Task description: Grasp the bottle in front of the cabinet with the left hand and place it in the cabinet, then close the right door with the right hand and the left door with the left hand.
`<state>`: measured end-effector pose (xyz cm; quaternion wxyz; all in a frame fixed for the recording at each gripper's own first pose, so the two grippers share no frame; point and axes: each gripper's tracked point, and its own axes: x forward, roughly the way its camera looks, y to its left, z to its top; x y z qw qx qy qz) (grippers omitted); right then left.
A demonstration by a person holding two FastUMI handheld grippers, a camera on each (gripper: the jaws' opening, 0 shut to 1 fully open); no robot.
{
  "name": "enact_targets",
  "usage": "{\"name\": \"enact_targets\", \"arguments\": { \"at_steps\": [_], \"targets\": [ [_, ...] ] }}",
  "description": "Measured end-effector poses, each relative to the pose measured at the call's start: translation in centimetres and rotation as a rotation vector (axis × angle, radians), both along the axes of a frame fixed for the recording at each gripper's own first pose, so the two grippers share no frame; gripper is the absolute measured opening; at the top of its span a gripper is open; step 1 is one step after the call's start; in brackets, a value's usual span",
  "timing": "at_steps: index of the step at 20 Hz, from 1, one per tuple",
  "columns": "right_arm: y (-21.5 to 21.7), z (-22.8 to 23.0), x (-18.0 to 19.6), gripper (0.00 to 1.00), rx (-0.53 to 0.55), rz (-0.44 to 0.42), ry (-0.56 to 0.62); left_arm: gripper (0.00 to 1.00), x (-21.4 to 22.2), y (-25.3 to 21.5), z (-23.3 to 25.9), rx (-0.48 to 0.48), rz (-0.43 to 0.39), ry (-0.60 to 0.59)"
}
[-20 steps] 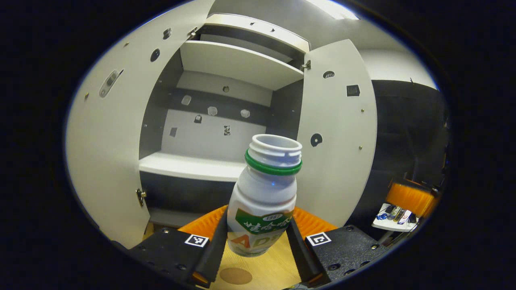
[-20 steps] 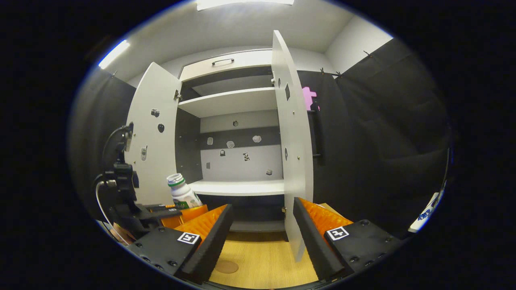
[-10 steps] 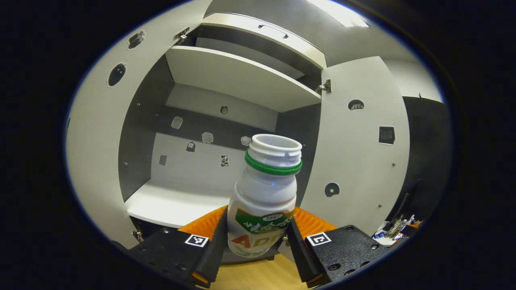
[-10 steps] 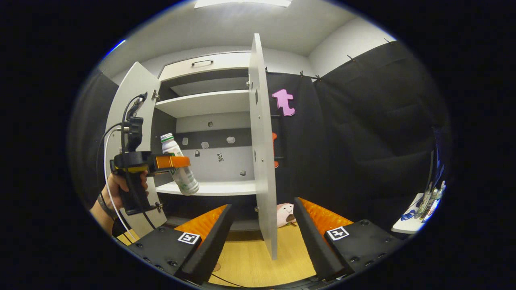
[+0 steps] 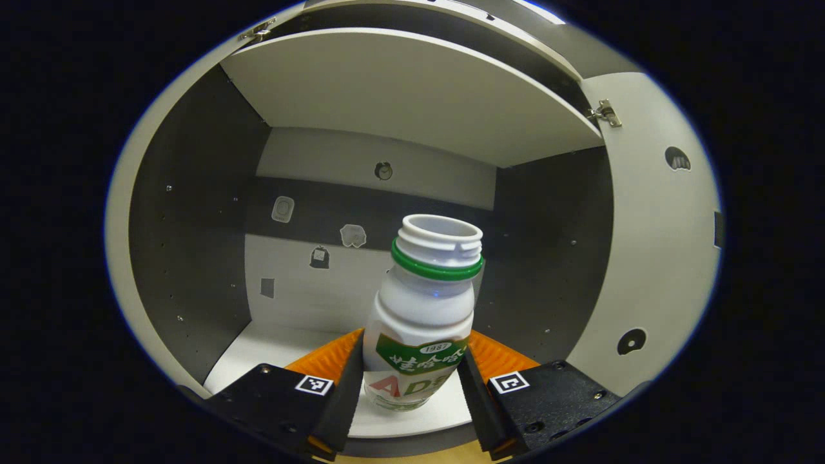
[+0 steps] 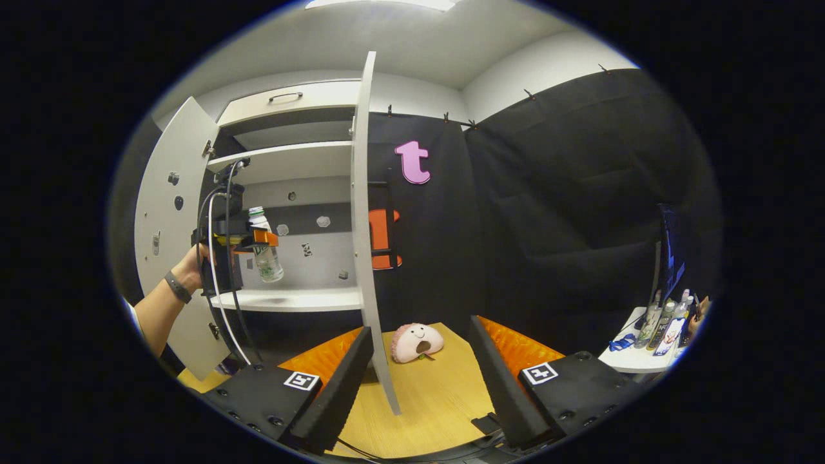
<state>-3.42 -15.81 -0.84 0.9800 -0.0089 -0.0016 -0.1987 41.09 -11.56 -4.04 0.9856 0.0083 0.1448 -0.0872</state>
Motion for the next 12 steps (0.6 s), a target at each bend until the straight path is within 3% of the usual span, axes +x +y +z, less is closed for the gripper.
{"name": "enact_targets", "arguments": {
  "at_steps": [3, 8, 12],
  "targets": [
    [-1.4, -0.4, -0.7, 0.98, 0.006, -0.044, 0.001, 0.74, 2.4, -0.2, -2.2, 0.056, 0.002, 0.043],
    [-4.2, -0.7, -1.6, 0.98, 0.026, -0.099, 0.004, 0.74, 4.6, -1.3, -7.1, 0.039, -0.029, 0.187],
    [-5.7, -0.9, -2.3, 0.98, 0.039, -0.134, 0.005, 0.74, 4.8, -0.9, -8.4, -0.002, 0.02, 0.223]
  ]
}}
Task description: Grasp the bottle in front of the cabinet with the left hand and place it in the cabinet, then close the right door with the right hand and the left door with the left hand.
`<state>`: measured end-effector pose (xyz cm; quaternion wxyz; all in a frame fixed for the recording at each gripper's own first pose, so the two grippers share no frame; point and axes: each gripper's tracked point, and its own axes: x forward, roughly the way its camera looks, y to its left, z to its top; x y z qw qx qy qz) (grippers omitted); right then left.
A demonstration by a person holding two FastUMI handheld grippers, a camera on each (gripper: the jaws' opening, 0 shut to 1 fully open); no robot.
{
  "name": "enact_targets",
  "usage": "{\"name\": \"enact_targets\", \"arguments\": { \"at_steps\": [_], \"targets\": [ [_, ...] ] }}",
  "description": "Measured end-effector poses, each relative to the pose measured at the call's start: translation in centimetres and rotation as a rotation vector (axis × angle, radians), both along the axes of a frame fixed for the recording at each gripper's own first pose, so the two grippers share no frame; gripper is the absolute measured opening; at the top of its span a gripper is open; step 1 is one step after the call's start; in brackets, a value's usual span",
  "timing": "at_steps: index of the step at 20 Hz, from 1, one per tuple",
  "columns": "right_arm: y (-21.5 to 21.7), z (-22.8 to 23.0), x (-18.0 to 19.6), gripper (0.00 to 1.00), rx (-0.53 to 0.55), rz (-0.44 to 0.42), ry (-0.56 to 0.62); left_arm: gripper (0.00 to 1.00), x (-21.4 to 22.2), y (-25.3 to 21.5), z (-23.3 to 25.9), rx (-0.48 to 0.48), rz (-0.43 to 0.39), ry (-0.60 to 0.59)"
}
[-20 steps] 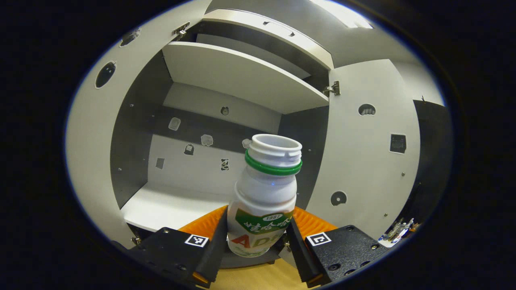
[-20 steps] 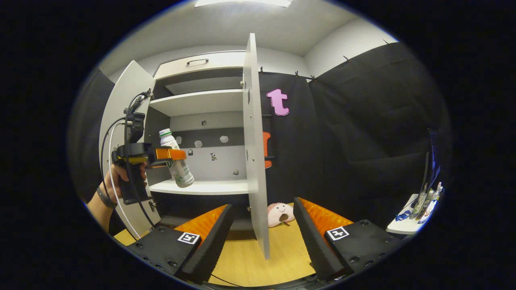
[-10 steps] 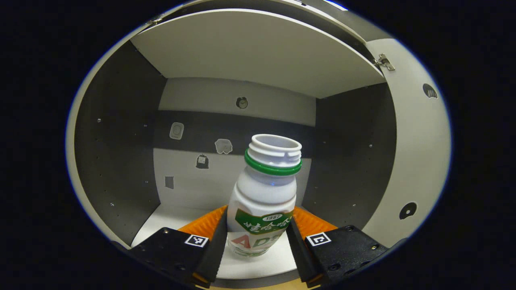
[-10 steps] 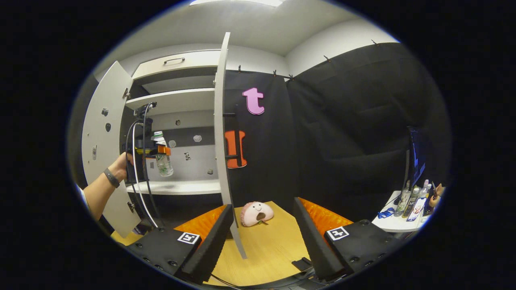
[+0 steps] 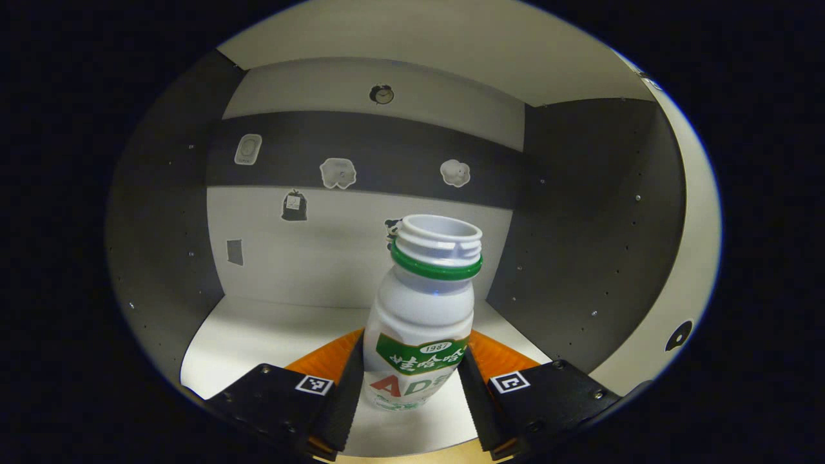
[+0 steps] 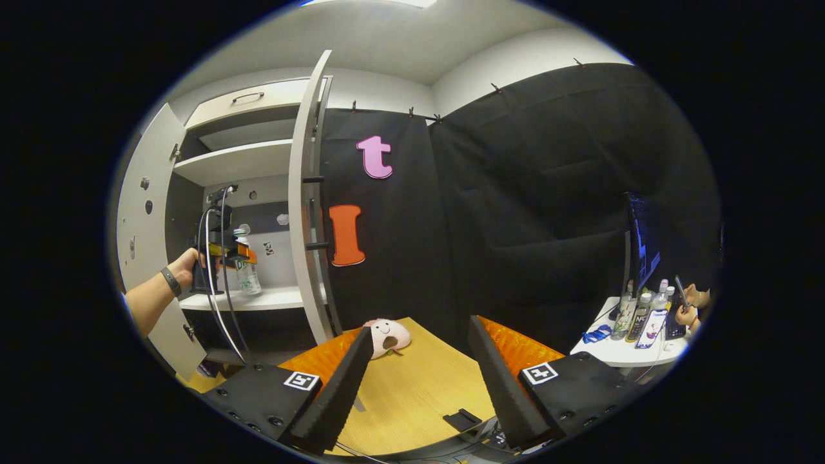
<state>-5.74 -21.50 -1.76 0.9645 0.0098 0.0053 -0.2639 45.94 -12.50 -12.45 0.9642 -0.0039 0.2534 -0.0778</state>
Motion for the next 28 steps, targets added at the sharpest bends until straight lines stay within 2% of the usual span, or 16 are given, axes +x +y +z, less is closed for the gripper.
{"name": "enact_targets", "arguments": {
  "at_steps": [6, 9, 10, 11, 14, 17, 20, 23, 24, 28],
  "targets": [
    [-0.7, -0.8, -0.2, 0.98, 0.011, -0.013, 0.017, 0.8, 0.4, 1.5, -0.9, -0.015, 0.041, -0.007],
    [-0.5, -0.8, 0.2, 0.98, 0.011, -0.007, 0.019, 0.82, 0.3, 1.7, -0.5, -0.018, 0.031, -0.03],
    [-0.3, -0.9, 0.2, 0.98, 0.01, -0.004, 0.018, 0.91, 0.4, 1.8, -0.1, -0.014, 0.035, -0.045],
    [-0.1, -0.8, 0.2, 0.98, 0.009, -0.001, 0.019, 0.95, 0.5, 2.0, 0.1, -0.011, 0.04, -0.06],
    [0.3, -1.0, 0.1, 0.98, 0.009, 0.006, 0.022, 0.96, 0.0, 1.9, 2.0, -0.043, 0.051, -0.135],
    [1.0, -1.2, 0.1, 0.98, 0.019, 0.014, 0.029, 0.96, -1.0, 2.8, 5.5, -0.054, 0.077, -0.269],
    [1.6, -1.0, 0.2, 0.98, 0.015, 0.03, 0.028, 0.93, -3.2, 2.8, 8.6, -0.089, 0.08, -0.344],
    [2.0, -0.1, 0.8, 0.98, -0.003, 0.053, 0.017, 0.99, -6.7, 3.1, 10.4, -0.123, 0.078, -0.36],
    [2.1, 0.4, 1.0, 0.98, -0.01, 0.061, 0.007, 0.93, -8.3, 2.9, 11.0, -0.131, 0.069, -0.369],
    [1.8, 2.1, 2.7, 0.98, -0.005, 0.148, -0.024, 0.96, -15.1, 1.9, 12.5, -0.144, 0.052, -0.394]
  ]
}}
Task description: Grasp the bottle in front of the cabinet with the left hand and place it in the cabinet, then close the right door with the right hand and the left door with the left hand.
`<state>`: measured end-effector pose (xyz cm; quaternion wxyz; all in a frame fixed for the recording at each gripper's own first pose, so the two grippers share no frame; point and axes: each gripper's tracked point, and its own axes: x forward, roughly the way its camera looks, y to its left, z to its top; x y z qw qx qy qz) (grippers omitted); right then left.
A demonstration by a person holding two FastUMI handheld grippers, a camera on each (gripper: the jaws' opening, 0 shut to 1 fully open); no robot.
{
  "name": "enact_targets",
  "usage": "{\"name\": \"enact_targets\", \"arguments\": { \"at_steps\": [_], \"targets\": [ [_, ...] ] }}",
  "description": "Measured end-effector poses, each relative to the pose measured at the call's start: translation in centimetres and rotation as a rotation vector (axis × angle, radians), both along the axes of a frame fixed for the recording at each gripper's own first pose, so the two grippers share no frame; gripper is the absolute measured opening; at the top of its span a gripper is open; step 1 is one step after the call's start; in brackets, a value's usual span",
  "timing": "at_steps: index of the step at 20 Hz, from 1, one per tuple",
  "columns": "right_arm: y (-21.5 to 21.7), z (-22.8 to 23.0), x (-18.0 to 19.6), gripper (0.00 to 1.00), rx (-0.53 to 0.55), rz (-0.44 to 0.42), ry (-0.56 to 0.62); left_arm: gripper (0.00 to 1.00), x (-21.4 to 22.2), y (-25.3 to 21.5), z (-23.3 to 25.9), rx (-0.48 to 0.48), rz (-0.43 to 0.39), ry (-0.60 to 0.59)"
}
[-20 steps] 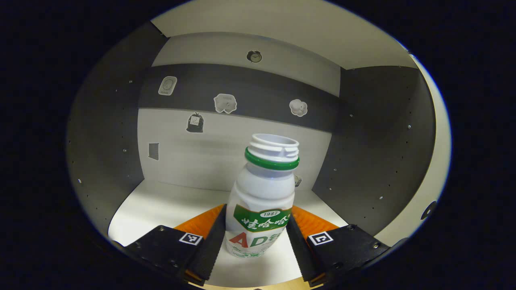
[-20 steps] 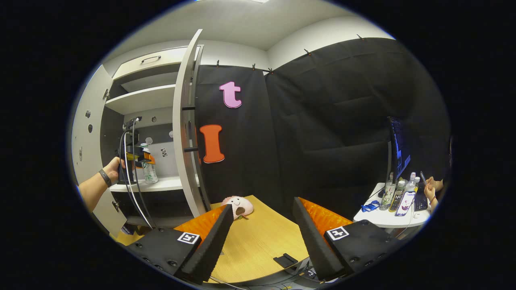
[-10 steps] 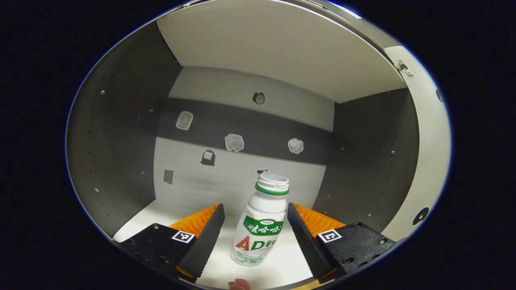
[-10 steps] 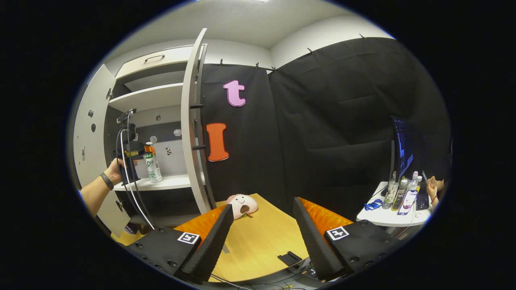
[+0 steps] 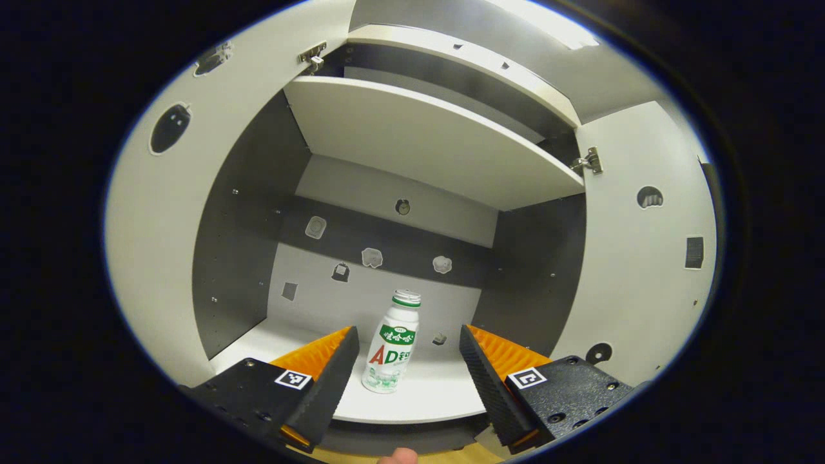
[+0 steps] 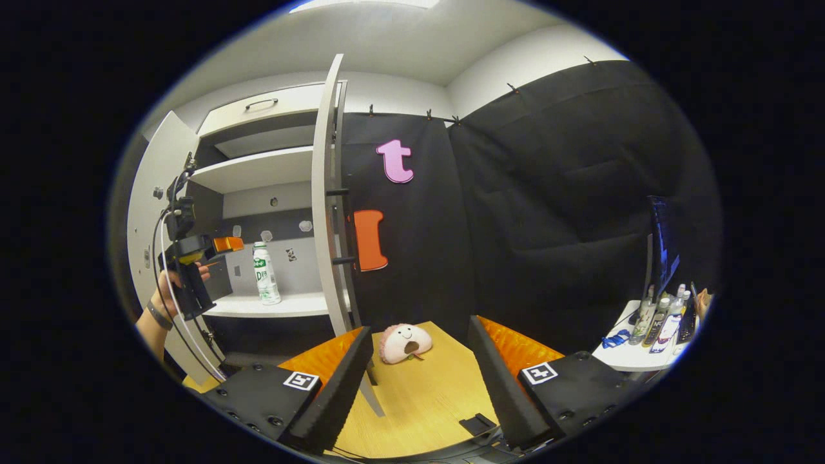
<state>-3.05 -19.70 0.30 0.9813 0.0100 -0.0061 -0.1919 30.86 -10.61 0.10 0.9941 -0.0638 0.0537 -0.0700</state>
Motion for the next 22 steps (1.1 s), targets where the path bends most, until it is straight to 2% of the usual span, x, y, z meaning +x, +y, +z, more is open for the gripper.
{"name": "enact_targets", "arguments": {
  "at_steps": [2, 5, 8, 10, 11, 12, 14, 18, 22],
  "targets": [
    [-0.4, 0.8, 1.0, 0.98, -0.002, 0.072, -0.006, 0.95, -4.4, -0.6, 0.8, 0.01, -0.002, -0.021],
    [-1.7, 2.3, 2.1, 0.98, 0.005, 0.161, -0.028, 0.95, -9.8, -1.3, 0.6, 0.045, 0.04, -0.035],
    [-3.4, 3.6, 3.1, 0.98, 0.005, 0.227, -0.047, 0.96, -14.1, -2.4, -2.0, 0.065, 0.085, 0.0],
    [-4.2, 4.1, 3.9, 0.98, 0.004, 0.273, -0.055, 0.96, -16.8, -2.9, -4.4, 0.031, 0.125, 0.037],
    [-4.8, 4.5, 4.3, 0.98, 0.0, 0.287, -0.057, 0.96, -18.3, -3.0, -5.7, 0.009, 0.144, 0.06],
    [-5.5, 5.0, 4.8, 0.89, -0.002, 0.29, -0.055, 0.96, -19.7, -3.2, -6.7, -0.012, 0.166, 0.081],
    [-6.3, 6.3, 5.8, 0.89, -0.003, 0.316, -0.06, 0.96, -22.1, -3.1, -8.3, -0.021, 0.207, 0.106],
    [-7.2, 9.1, 8.6, 0.89, -0.005, 0.373, -0.056, 0.96, -25.7, -2.1, -8.9, 0.055, 0.305, 0.115],
    [-7.8, 11.4, 11.1, 0.89, 0.01, 0.394, -0.084, 0.96, -27.5, -2.6, -8.4, 0.096, 0.317, 0.084]
  ]
}}
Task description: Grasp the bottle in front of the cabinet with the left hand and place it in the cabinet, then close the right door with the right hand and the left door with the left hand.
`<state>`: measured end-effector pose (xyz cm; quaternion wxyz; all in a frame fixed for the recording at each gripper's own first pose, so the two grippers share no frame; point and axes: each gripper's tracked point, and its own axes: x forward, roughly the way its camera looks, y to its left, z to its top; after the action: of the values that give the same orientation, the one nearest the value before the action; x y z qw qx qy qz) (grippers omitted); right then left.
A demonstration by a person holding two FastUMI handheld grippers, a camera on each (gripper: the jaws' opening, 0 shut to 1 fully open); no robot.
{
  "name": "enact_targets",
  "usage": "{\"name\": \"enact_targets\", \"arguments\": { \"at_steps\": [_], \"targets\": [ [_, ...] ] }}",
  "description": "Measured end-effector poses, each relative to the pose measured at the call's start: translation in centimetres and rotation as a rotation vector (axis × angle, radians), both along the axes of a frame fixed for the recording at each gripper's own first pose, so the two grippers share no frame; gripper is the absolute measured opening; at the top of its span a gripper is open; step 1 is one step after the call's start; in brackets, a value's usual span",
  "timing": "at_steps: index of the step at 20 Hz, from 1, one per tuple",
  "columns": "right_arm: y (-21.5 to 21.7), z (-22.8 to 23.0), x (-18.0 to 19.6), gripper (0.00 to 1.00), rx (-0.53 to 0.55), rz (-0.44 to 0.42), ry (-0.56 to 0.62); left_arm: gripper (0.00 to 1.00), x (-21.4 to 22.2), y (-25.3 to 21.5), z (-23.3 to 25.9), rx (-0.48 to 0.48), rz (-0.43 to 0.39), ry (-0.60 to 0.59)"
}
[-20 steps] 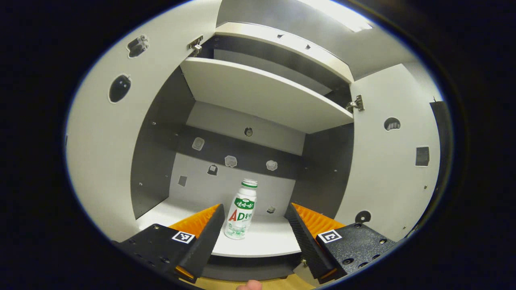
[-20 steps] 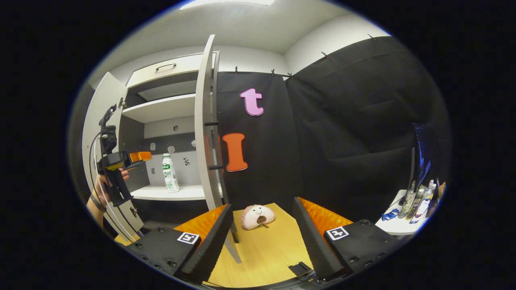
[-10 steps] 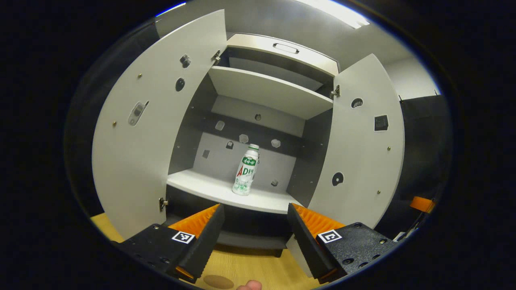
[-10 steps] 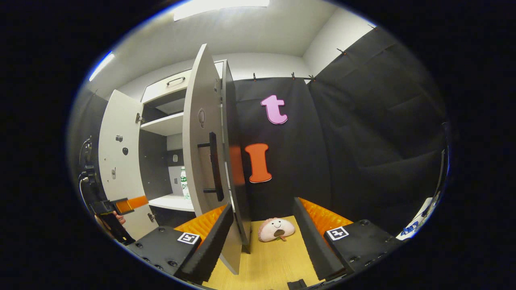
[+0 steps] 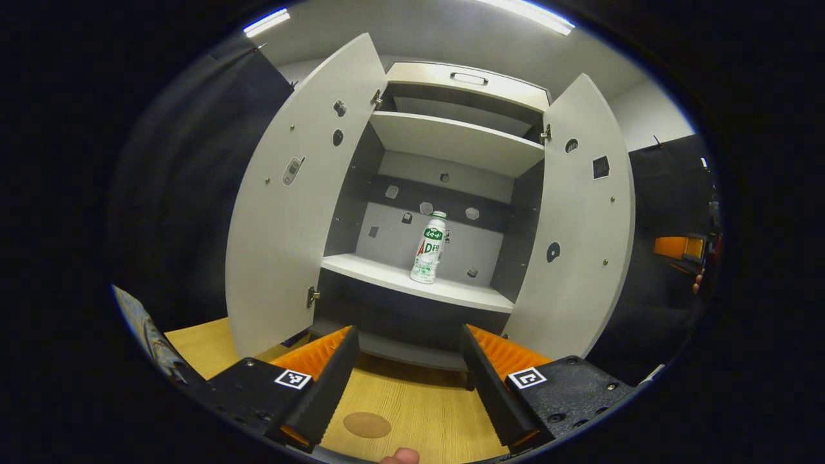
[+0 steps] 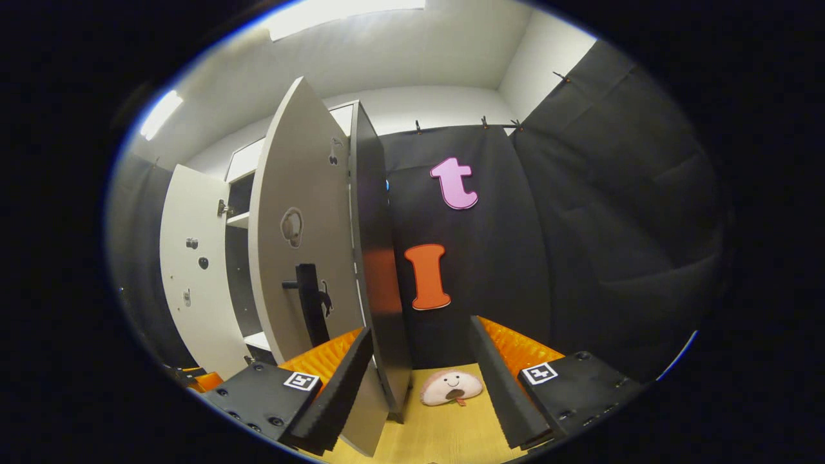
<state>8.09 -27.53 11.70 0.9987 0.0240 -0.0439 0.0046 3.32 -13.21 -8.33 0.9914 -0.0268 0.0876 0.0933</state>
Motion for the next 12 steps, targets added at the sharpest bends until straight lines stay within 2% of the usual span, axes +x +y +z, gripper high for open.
{"name": "enact_targets", "arguments": {
  "at_steps": [1, 2, 9, 10, 11, 12],
  "targets": [
    [-0.2, 0.5, 0.7, 0.89, 0.0, -0.008, -0.002, 0.96, -0.1, -0.1, 0.0, 0.008, -0.015, 0.003],
    [-0.2, 0.7, 1.2, 0.98, -0.004, -0.014, -0.004, 0.96, 0.0, -0.1, 0.0, 0.016, -0.036, 0.007],
    [2.8, 1.0, 3.8, 0.98, -0.017, -0.071, -0.013, 0.96, 1.7, 2.3, 0.2, 0.073, -0.155, 0.011],
    [3.5, 1.1, 3.8, 0.89, -0.01, -0.071, -0.016, 0.96, 1.9, 2.7, -0.1, 0.065, -0.168, 0.02],
    [4.3, 0.8, 3.8, 0.98, -0.003, -0.062, -0.012, 0.96, 2.1, 3.1, -0.1, 0.06, -0.178, 0.024],
    [4.9, 0.5, 3.9, 0.98, -0.006, -0.063, -0.003, 0.96, 2.2, 3.7, 0.0, 0.06, -0.183, 0.021]
  ]
}}
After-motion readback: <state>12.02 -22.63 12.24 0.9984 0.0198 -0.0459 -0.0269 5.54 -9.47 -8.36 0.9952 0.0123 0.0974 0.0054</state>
